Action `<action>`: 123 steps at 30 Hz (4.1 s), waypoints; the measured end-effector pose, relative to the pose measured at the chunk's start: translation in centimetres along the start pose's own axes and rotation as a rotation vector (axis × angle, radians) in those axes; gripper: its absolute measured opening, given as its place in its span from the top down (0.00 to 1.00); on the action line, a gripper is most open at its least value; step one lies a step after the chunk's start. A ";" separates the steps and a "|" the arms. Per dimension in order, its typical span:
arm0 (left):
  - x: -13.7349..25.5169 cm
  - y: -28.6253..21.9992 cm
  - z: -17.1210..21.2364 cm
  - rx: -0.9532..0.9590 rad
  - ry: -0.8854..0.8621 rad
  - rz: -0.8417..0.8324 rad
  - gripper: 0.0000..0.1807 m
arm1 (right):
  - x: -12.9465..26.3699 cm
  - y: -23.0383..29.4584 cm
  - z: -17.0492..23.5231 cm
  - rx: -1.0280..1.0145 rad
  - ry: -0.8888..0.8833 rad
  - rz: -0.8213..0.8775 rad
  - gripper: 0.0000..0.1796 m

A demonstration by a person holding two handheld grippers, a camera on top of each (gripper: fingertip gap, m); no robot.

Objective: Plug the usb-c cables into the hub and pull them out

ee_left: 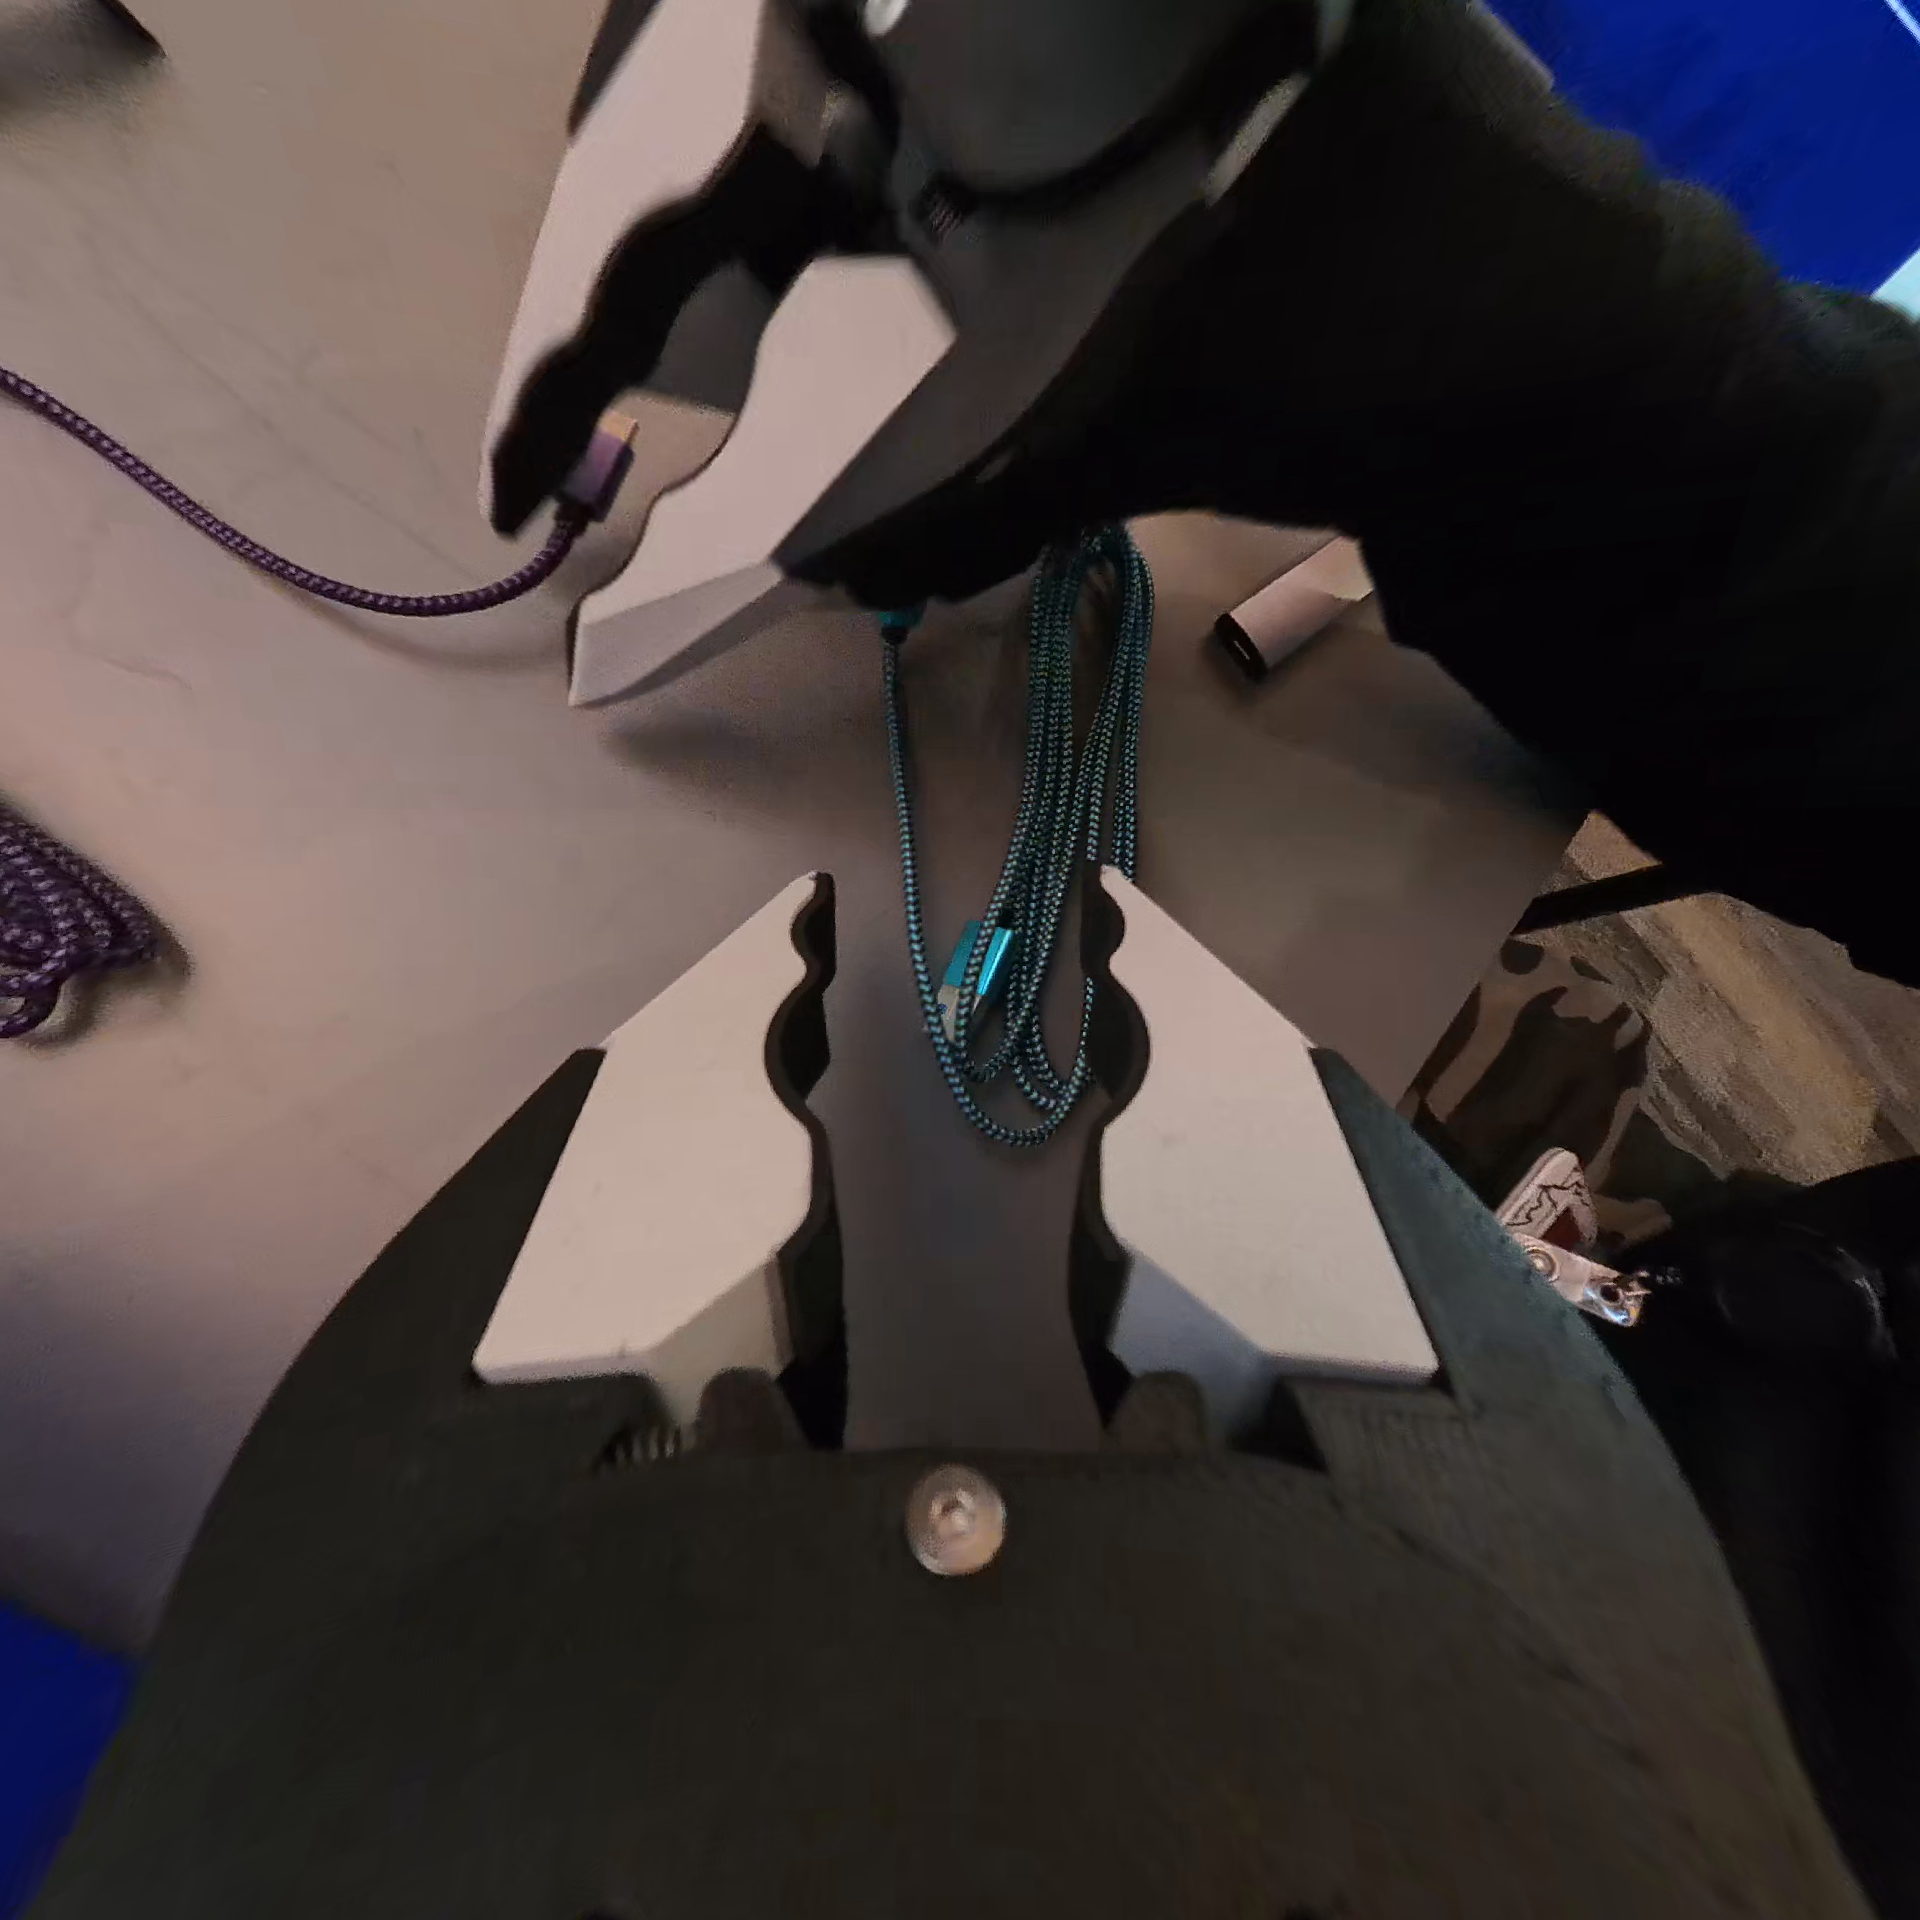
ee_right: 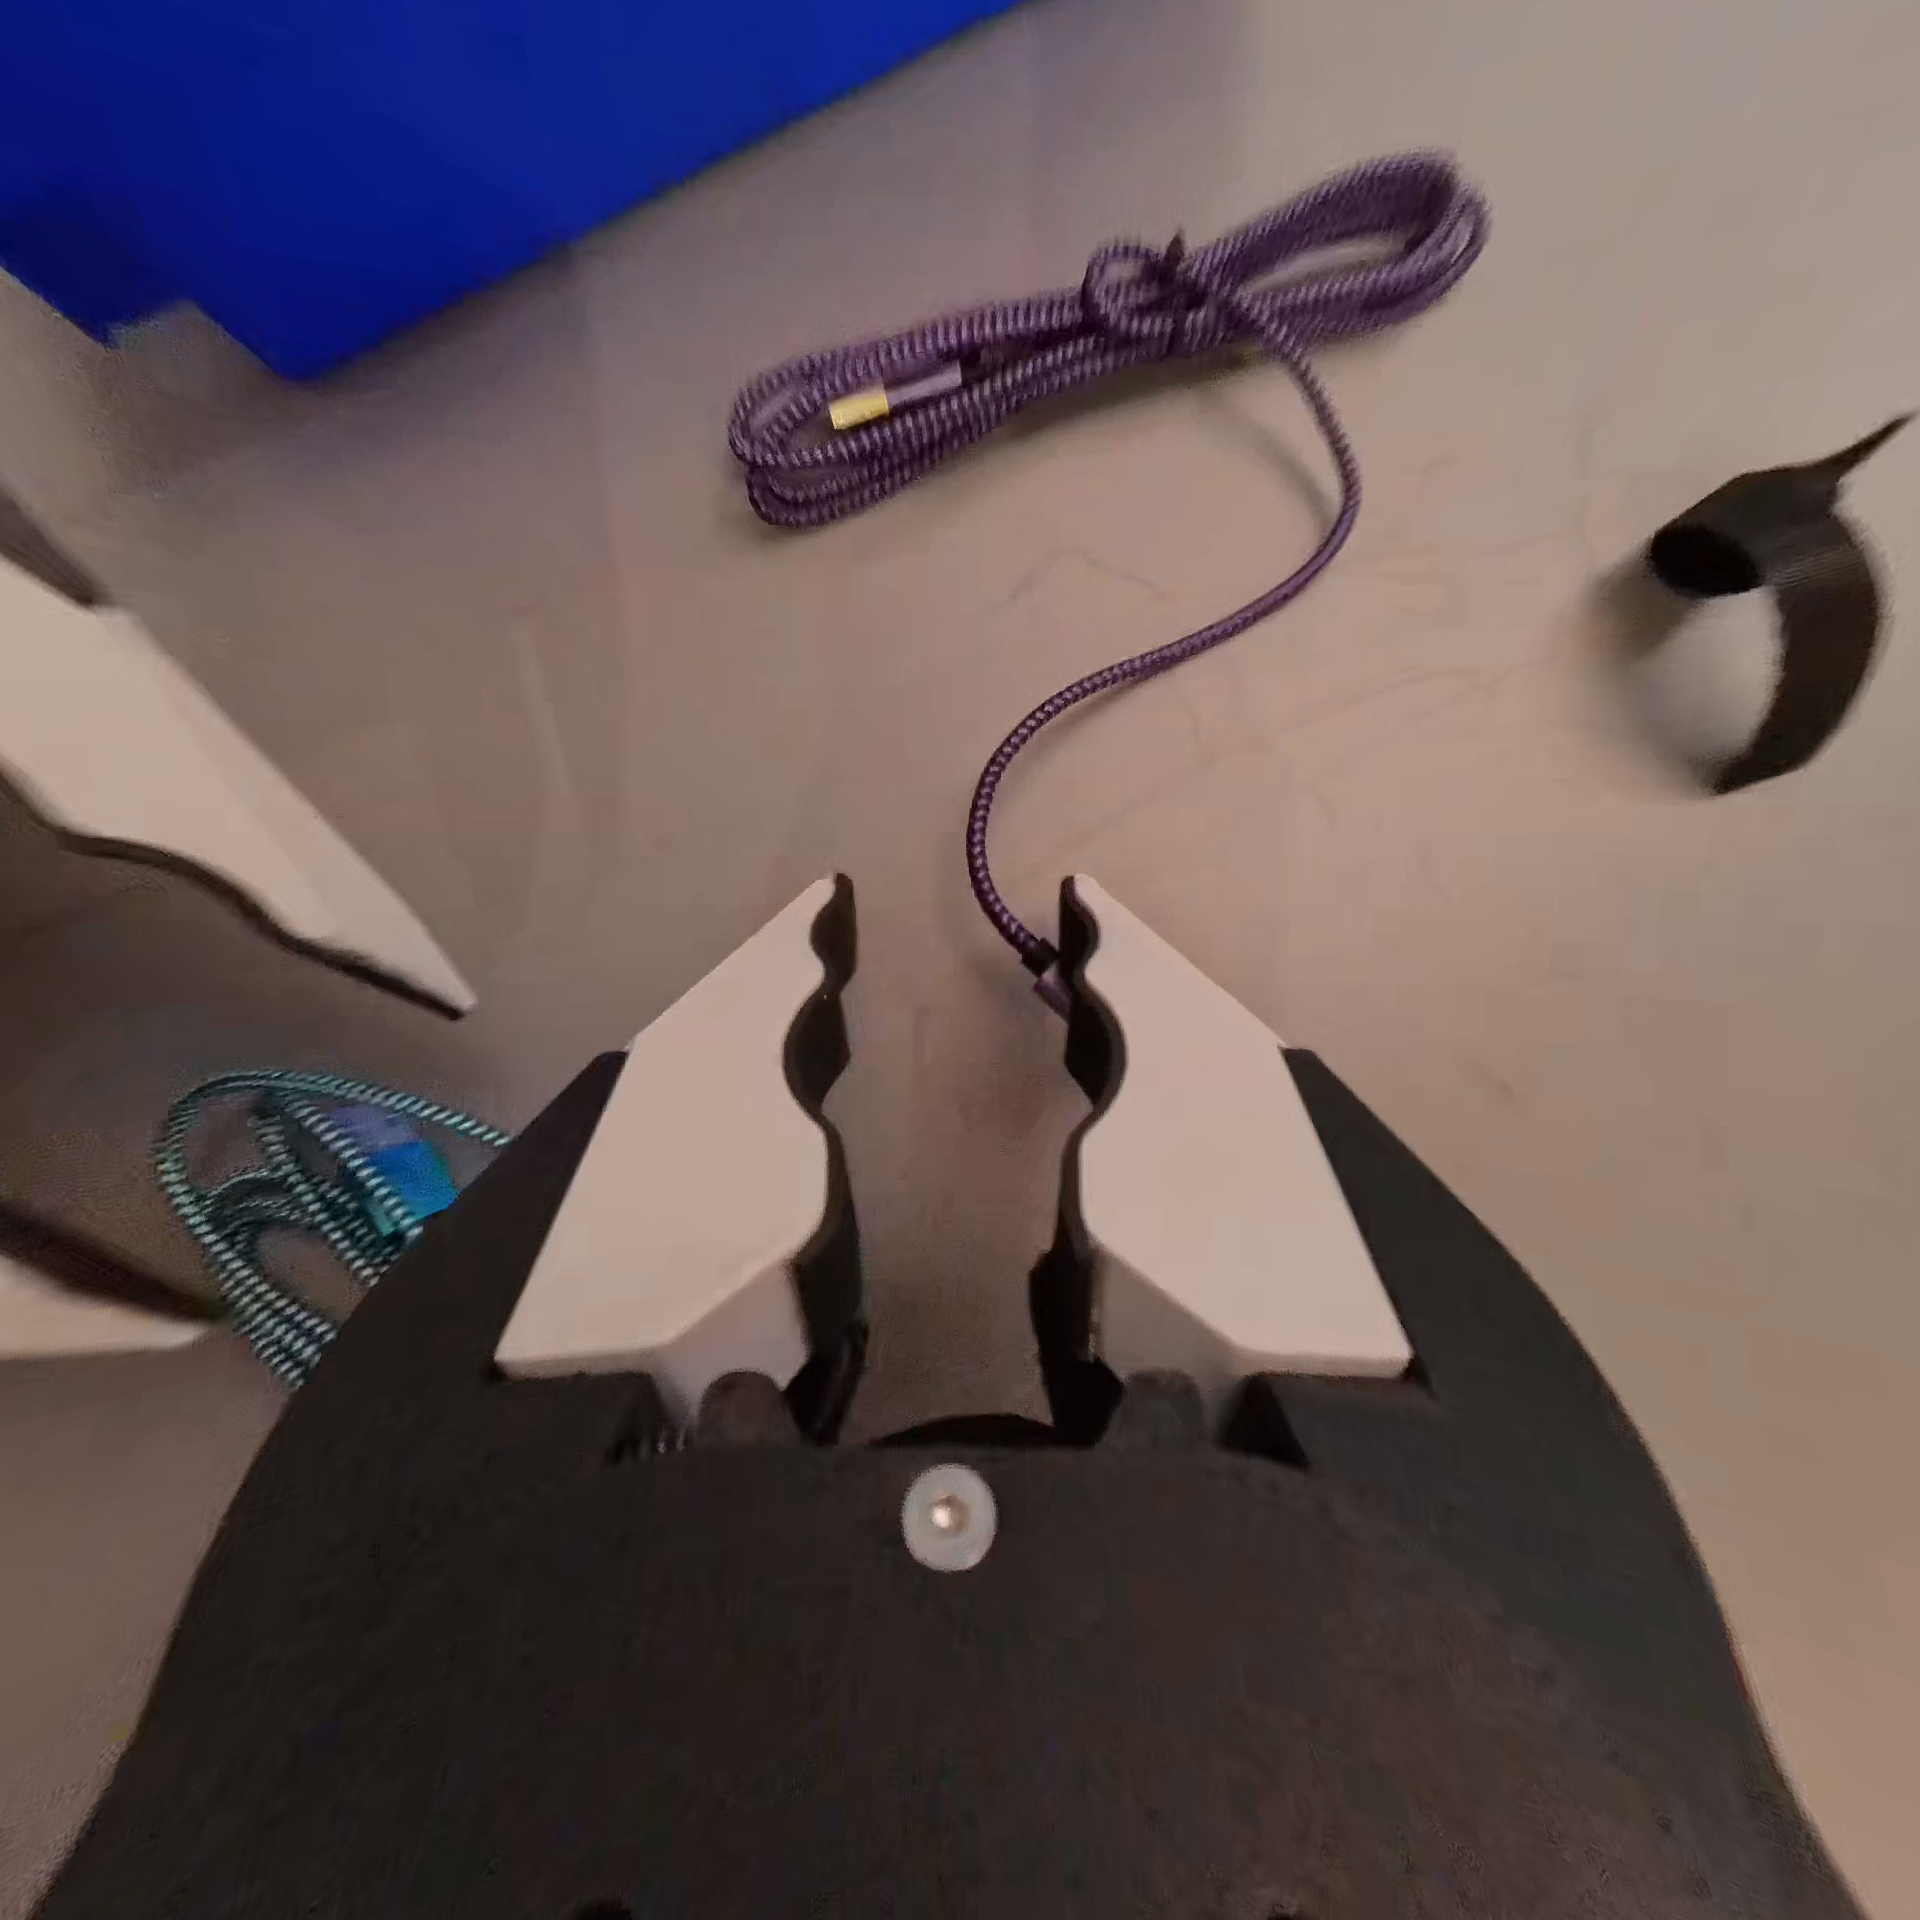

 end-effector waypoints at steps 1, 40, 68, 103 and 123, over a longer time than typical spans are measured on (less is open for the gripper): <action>0.1 0.1 0.0 0.004 -0.005 -0.001 0.75 | -0.8 -0.2 0.1 0.001 0.042 0.010 0.85; -6.3 4.1 -4.8 -0.289 0.210 -0.419 0.95 | 12.4 3.4 8.1 -0.119 -0.184 -0.145 0.92; -3.0 -2.3 -9.1 -0.341 -0.303 0.165 0.72 | 14.9 -2.7 6.2 -0.362 -0.737 -0.733 0.96; -4.8 -2.1 -9.2 -0.537 -0.097 -0.399 0.96 | 13.7 0.5 6.7 -0.418 -0.690 -0.296 1.00; -2.3 -2.3 -10.3 -0.282 -0.276 0.352 0.71 | 15.3 1.0 6.2 -0.310 -0.660 -0.720 1.00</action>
Point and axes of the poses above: each gripper's, where its closed fingertips meet, x back along the fingers, z out of its underside, y = z × x across the jaws, the point moved 9 cm from there along x, back along the fingers, and after that the axes turned 12 degrees about -x, right-handed, at the moved point
